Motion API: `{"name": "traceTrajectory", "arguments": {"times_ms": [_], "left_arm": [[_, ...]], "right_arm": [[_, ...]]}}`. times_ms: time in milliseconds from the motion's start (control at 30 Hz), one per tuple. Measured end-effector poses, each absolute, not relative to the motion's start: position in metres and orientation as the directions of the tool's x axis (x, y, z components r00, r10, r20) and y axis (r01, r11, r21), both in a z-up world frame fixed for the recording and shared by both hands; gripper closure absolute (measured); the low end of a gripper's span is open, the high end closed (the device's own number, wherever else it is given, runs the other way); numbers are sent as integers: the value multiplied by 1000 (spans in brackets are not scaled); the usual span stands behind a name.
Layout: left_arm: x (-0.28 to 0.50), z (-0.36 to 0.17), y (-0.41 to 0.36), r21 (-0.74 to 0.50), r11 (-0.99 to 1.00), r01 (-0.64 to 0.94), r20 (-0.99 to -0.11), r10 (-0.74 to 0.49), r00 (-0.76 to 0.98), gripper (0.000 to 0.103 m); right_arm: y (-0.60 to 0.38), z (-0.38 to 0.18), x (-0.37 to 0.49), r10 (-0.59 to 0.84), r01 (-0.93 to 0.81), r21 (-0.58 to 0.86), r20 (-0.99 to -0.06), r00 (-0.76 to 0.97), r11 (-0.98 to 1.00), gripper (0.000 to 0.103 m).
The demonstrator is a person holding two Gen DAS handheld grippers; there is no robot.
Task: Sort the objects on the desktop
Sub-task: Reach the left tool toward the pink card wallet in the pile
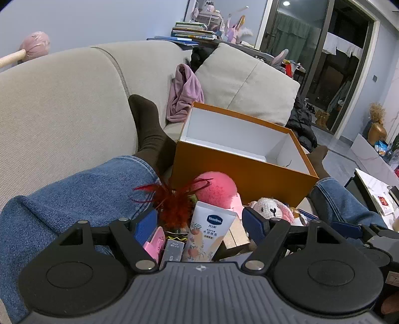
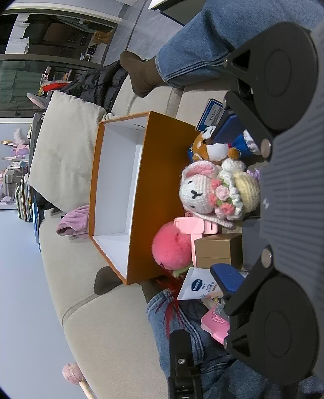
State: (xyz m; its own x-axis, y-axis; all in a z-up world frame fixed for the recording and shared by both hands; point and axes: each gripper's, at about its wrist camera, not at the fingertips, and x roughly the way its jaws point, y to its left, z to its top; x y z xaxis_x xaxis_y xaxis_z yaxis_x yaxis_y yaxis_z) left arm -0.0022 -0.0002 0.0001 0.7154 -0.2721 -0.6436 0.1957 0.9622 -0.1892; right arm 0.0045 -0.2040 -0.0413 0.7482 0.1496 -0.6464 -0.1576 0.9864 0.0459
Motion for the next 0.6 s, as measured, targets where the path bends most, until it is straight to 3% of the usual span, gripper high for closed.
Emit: {"name": "traceTrajectory", "arguments": {"times_ms": [600], "left_arm": [[2,-7,-1,-180,961,209,-666,-275,693,14]], "right_arm": [[-205,-49,7,149,-152,55,-664,732,987,1]]}}
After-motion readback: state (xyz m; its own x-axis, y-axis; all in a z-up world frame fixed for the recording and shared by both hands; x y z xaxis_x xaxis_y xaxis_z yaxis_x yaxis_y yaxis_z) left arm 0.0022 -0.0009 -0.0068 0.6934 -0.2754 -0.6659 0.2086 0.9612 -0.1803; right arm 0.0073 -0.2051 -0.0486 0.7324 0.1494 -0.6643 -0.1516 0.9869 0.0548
